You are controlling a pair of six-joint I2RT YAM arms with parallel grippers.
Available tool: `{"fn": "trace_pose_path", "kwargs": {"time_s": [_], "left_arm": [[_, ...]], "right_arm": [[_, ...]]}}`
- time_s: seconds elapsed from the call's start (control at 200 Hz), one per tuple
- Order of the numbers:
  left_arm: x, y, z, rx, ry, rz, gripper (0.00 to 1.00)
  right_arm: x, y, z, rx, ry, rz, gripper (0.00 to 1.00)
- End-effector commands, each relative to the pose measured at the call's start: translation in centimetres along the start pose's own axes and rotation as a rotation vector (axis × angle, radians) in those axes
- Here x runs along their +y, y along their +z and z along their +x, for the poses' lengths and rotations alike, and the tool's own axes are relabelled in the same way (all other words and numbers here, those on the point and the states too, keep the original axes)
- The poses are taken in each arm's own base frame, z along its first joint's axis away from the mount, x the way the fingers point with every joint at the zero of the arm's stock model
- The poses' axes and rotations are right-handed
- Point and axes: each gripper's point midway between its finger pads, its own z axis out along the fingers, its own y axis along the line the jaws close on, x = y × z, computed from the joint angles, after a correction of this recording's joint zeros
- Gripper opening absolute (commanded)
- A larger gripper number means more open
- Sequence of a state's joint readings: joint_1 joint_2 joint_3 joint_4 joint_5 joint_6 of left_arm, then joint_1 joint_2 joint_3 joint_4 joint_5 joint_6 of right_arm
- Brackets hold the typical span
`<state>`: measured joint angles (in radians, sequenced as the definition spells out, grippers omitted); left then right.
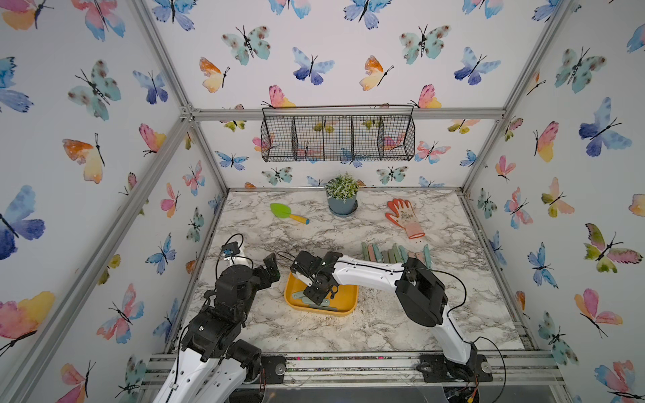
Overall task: Take the fruit knife out of the storage box
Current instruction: Adjust the fruit knife in the storage box.
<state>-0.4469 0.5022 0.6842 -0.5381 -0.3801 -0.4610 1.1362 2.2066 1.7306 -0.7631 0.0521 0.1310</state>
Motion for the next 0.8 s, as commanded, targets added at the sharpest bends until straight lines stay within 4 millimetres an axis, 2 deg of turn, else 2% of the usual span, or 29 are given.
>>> {"fn": "trace_pose_path", "kwargs": {"time_s": [0.0, 0.175, 0.465, 0.541, 0.656, 0.791], "left_arm": [[0.0, -0.4, -0.6, -0.019, -0.006, 0.001, 0.98], [0.0, -0.4, -0.6, -0.019, -0.006, 0.001, 0.98], [0.0, -0.4, -0.6, -0.019, -0.007, 0.002, 0.99], [0.0, -0.3, -0.6, -0.018, -0.006, 0.001, 0.98], [0.0, -0.3, -0.6, -0.018, -0.005, 0.000, 0.98], [0.0, -0.3, -0.6, -0.017, -0.006, -0.001, 0.98]], "right_arm": [[-1.8, 1.9, 2.8, 0.104, 0.005, 0.087, 0.44], [-3.3, 1.2, 2.7, 0.080, 0.053, 0.148, 0.35], [-5.9, -0.2, 2.6, 0.039, 0.123, 0.225, 0.35], [-5.4, -0.6, 1.9, 0.007, 0.112, 0.190, 0.36], [-3.8, -1.5, 0.8, -0.073, 0.052, 0.090, 0.45], [-3.4, -2.2, 0.3, -0.098, 0.002, 0.062, 0.52]]}}
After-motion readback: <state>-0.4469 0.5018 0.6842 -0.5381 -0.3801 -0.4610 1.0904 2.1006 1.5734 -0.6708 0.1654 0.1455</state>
